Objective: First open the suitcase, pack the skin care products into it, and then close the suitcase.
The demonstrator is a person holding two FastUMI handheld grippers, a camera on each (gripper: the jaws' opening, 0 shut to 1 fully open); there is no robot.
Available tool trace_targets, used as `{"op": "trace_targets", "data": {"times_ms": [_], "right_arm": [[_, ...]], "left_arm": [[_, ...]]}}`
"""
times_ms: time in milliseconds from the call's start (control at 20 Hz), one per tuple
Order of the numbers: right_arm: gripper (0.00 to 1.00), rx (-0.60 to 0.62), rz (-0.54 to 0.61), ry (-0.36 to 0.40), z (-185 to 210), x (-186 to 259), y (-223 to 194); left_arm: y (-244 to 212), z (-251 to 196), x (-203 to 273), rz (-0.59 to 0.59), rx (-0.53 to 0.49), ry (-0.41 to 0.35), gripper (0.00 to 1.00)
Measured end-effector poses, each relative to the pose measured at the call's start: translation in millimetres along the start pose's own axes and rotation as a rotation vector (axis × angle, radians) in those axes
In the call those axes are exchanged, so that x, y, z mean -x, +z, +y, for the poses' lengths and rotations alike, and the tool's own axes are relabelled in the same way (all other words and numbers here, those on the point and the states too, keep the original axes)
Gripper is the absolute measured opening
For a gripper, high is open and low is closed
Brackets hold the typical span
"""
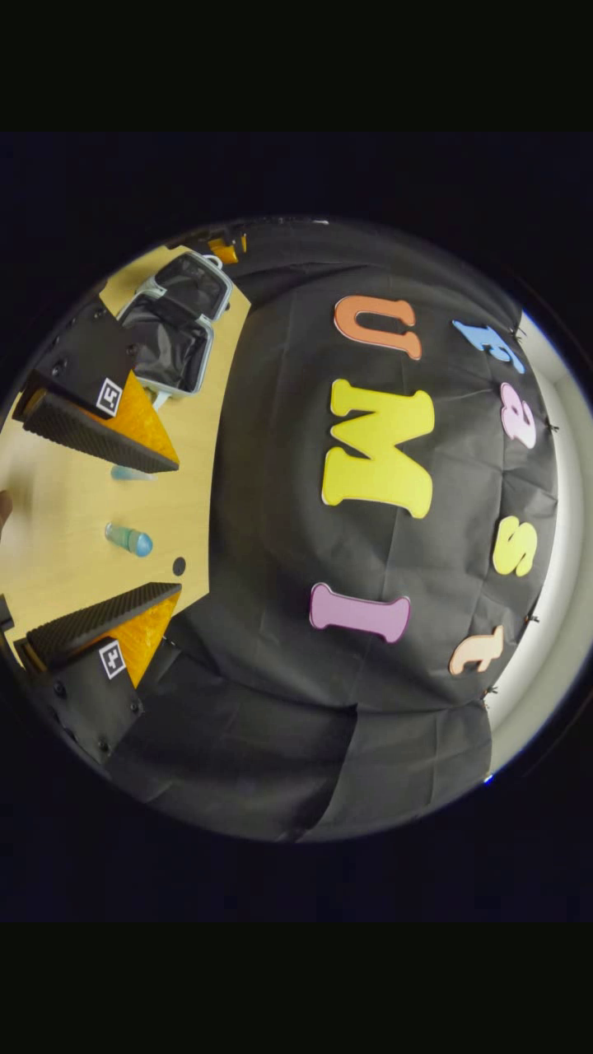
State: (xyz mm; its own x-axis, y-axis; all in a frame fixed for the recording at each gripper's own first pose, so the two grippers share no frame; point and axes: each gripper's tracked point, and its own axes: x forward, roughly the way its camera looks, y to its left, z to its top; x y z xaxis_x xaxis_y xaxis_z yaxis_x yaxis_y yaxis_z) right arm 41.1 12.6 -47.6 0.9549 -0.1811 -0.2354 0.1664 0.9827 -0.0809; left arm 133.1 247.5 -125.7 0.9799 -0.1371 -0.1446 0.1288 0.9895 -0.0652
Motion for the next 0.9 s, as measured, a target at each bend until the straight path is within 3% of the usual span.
{"op": "trace_targets", "data": {"times_ms": [250, 500, 700, 900], "right_arm": [[0.8, -0.009, 0.017, -0.024, -64.7, -12.1, -12.7], [0.8, -0.007, 0.043, -0.046, -123.0, -27.5, -28.9], [0.8, 0.014, 0.085, -0.051, -158.4, -40.2, -51.0], [0.8, 0.038, 0.125, -0.043, -182.0, -50.9, -70.5]], "left_arm": [[-20.1, -167.2, -19.2, 0.022, -0.062, -0.185, 0.98], [-66.2, -297.4, -48.5, 0.082, -0.086, -0.302, 0.98], [-106.0, -355.4, -78.0, 0.144, -0.116, -0.339, 0.98], [-150.2, -385.0, -110.4, 0.214, -0.108, -0.343, 0.98]]}}
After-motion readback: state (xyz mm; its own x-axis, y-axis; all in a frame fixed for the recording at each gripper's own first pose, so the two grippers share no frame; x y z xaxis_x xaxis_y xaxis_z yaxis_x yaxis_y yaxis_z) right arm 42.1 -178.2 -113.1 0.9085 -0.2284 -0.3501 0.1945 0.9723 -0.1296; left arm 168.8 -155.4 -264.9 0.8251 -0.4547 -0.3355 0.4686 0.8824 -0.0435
